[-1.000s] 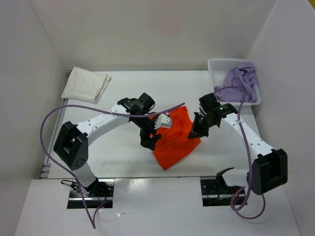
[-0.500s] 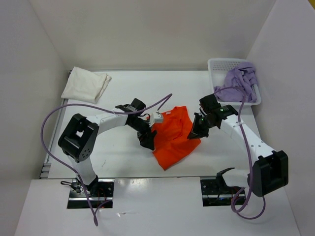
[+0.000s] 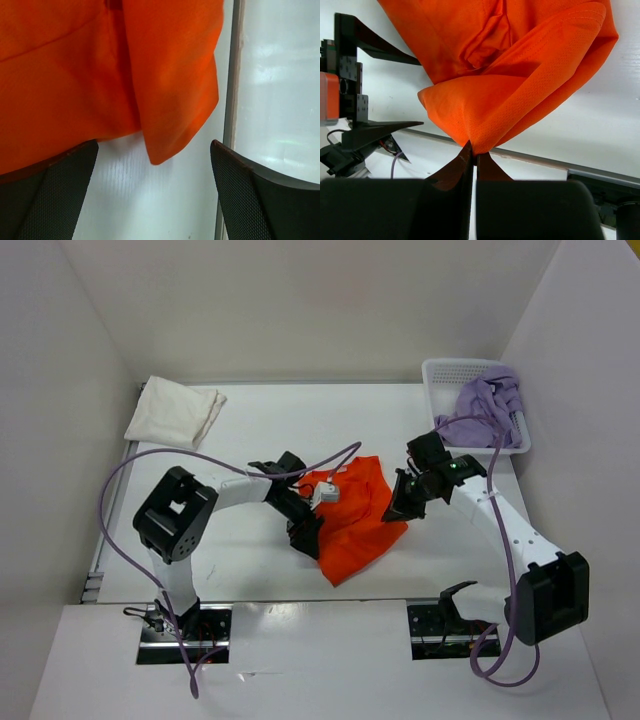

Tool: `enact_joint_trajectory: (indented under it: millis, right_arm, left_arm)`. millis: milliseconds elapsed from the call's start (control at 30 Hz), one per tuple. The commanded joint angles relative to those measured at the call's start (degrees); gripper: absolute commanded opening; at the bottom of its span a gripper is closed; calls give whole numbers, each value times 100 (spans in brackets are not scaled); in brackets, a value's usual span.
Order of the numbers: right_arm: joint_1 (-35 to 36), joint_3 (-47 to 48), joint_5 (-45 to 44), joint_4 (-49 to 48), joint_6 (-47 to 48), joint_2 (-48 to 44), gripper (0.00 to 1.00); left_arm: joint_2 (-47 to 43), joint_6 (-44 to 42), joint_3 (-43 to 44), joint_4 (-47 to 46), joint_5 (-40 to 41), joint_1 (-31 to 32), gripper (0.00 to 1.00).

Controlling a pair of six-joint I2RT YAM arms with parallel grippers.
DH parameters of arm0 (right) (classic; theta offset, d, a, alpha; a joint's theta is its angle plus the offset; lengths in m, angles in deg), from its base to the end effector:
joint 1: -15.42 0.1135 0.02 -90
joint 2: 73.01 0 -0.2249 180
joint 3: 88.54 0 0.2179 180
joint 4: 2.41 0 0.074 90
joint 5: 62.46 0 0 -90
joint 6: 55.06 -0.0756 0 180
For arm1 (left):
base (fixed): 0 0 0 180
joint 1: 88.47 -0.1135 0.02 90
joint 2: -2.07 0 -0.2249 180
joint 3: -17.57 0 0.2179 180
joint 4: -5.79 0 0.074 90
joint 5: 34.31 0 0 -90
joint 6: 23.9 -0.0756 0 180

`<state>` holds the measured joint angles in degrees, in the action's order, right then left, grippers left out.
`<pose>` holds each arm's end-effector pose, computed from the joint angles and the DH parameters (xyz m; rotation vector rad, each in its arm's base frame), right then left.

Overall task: Fold and stack the t-shirts
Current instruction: Grab one side of the 2/3 rectangular tshirt with both arms

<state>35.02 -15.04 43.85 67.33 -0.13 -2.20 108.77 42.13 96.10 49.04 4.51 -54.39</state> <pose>0.2010 0.0941 0.2012 0.3014 2.8345 0.6283 0.2282 -0.2255 0.1110 1.4505 2.1912 -1.2875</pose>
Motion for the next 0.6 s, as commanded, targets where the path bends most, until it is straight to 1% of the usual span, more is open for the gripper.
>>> enact_joint_trajectory:
  millis: [0,33,133,167,200,233,300,333,433,567]
  right_arm:
    - [-17,-82,-41,-120,-17,-172,0]
    - [-17,-83,-41,-120,-17,-172,0]
    - [-17,-83,-41,-120,-17,-172,0]
    - [-17,-31,-41,-120,-17,-172,0]
    - [-17,-30,-41,-120,-17,-172,0]
    - [-17,-30,-93,-120,-17,-172,0]
    - [-17,-30,-94,-120,-17,-172,0]
    - [-17,-30,-94,-120,-17,-172,0]
    - [-17,-30,-94,-120,-17,-172,0]
    - [-17,-30,-94,-120,-17,-172,0]
  left_arm:
    - [220,-170,56,-3,-103,169,100]
    - [220,-170,108,76,-155,256,100]
    - [334,-292,170,218,10,440,93]
    - [395,-293,170,305,11,441,90]
    - [396,-371,170,401,64,441,80]
    - [396,-372,170,402,64,441,74]
    - [396,-372,170,455,64,441,68]
    - [396,-424,170,455,64,441,62]
    - [396,-425,170,578,64,441,58]
    - [396,-486,275,771,64,441,41]
